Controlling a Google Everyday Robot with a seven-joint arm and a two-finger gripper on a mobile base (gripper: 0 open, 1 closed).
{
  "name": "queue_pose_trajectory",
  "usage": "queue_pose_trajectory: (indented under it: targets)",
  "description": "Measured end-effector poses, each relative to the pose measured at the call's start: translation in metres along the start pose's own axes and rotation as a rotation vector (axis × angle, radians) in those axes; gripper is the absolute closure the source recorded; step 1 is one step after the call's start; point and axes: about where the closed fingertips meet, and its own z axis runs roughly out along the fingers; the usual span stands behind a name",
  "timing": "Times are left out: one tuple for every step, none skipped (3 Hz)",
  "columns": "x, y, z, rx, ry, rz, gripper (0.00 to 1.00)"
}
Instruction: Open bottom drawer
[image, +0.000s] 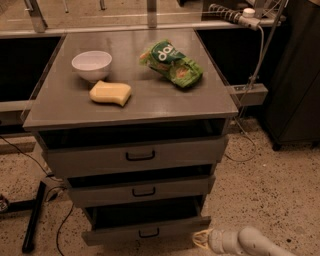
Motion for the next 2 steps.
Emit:
queue_pose_trajectory:
  targets:
    - [0.0000,0.0000,0.0000,0.000,0.000,0.000,0.59]
    - [-0.0010,-0.0042,0.0050,-0.012,0.004,-0.004,0.35]
